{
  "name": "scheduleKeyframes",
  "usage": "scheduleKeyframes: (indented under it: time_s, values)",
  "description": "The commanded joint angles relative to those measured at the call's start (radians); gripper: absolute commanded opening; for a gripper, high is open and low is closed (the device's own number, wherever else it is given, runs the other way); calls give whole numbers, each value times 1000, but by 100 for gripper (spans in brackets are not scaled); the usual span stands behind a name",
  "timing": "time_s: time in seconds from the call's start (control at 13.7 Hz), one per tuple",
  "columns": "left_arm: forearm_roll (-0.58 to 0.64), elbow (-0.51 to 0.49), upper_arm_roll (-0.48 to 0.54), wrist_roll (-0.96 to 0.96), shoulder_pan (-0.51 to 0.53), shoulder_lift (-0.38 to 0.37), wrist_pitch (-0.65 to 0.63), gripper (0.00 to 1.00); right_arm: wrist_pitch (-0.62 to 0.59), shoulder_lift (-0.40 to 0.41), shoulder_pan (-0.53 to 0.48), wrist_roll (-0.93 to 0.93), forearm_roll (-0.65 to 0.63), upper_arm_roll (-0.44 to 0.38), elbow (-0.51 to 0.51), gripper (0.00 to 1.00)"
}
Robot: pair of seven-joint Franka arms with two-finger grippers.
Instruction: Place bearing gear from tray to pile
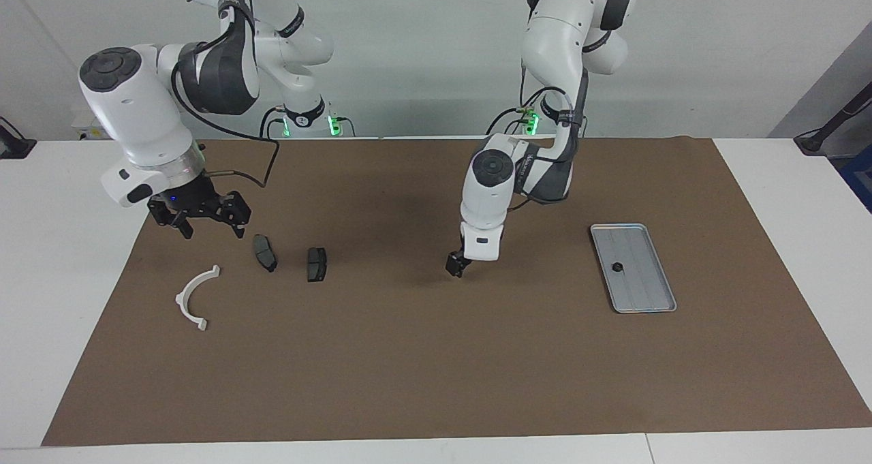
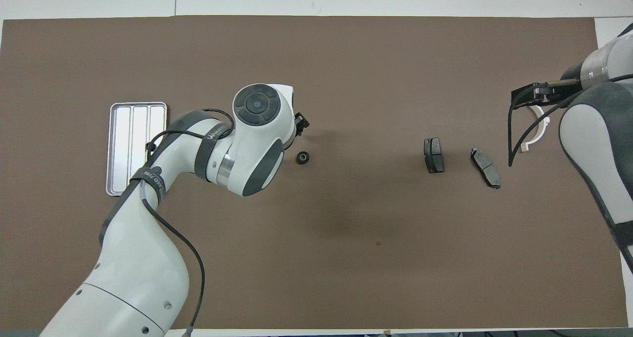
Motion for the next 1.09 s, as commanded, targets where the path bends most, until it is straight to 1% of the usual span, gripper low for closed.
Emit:
scheduleKeyframes:
  time_s: [0.0,0.07,0.22,0.29,0.44,0.66,0.87,0.95,1.02]
  values:
    - [11,-13,-5,104,76,-49,-63,100,6,65,52,107,31,13,85,98]
    - [11,-17,-7,171,113,-57,-88,100,9,74,95,177,32,13,95,98]
    - [11,-24,-7,335,196,-75,-128,100,21,93,207,375,14,11,110,98]
    - [11,-32,-7,427,245,-81,-137,100,24,105,244,417,17,13,129,98]
    - [11,-36,-7,588,346,-86,-145,99,24,123,339,481,15,13,136,98]
    - [11,-81,-7,800,453,-100,-131,98,34,160,456,557,29,13,143,98]
    - [11,-104,-7,940,517,-109,-126,93,76,209,543,600,38,19,144,99]
    - [11,-122,-7,951,521,-115,-116,90,80,232,563,600,49,19,144,99]
    - [11,-142,-7,948,521,-117,-91,87,109,249,571,600,69,19,144,99]
